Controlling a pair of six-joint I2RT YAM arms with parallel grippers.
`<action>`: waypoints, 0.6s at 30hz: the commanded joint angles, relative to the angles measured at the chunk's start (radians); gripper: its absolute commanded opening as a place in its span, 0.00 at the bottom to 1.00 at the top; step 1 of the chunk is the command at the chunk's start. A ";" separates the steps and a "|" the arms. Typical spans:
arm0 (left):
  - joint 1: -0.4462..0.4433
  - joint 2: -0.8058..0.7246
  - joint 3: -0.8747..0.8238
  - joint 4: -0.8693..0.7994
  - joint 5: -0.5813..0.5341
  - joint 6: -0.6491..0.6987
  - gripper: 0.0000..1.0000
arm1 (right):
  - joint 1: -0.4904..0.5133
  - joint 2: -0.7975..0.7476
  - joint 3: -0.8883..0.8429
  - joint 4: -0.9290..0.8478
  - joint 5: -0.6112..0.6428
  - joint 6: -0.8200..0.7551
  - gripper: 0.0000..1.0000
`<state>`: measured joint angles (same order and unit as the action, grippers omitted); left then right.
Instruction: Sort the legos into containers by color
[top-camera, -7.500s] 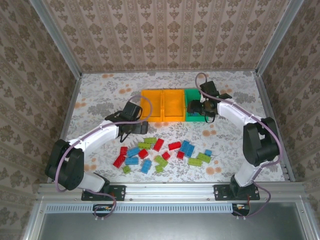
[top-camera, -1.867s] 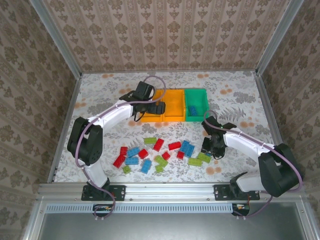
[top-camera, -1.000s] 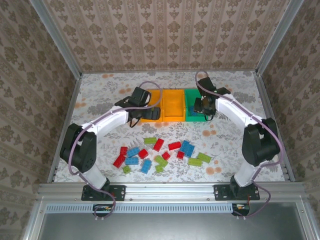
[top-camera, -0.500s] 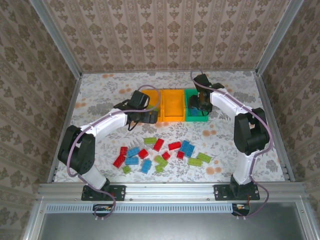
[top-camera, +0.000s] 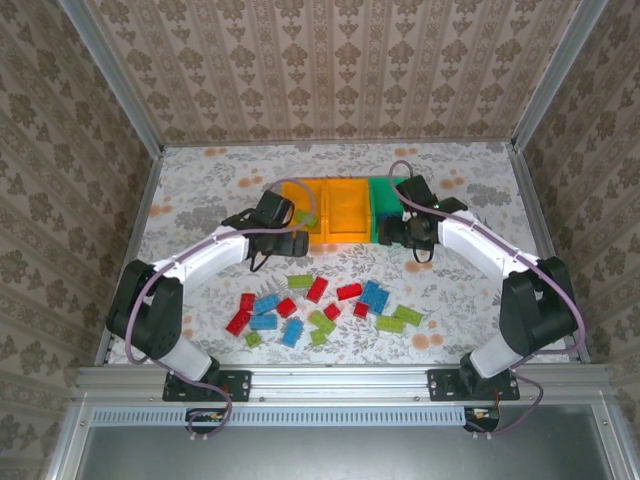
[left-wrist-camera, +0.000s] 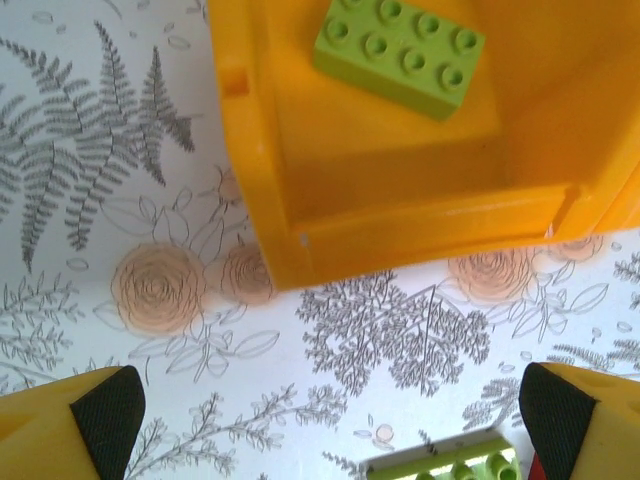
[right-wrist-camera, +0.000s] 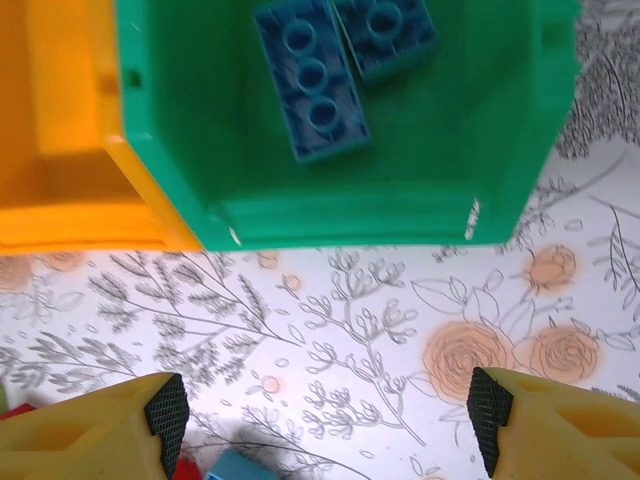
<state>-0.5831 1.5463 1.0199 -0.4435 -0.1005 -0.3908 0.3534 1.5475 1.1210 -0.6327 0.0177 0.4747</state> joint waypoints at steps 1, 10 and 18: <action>-0.006 -0.032 -0.031 -0.046 0.043 -0.045 1.00 | -0.002 -0.038 -0.030 0.039 -0.012 0.014 0.78; -0.100 0.053 -0.026 -0.113 0.090 -0.204 1.00 | -0.002 -0.009 -0.029 0.051 -0.027 0.039 0.78; -0.123 0.103 -0.024 -0.115 0.109 -0.258 1.00 | -0.003 -0.013 -0.038 0.049 -0.020 0.027 0.79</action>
<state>-0.6968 1.6245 0.9920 -0.5186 0.0017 -0.6006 0.3531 1.5398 1.1004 -0.5819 0.0063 0.4999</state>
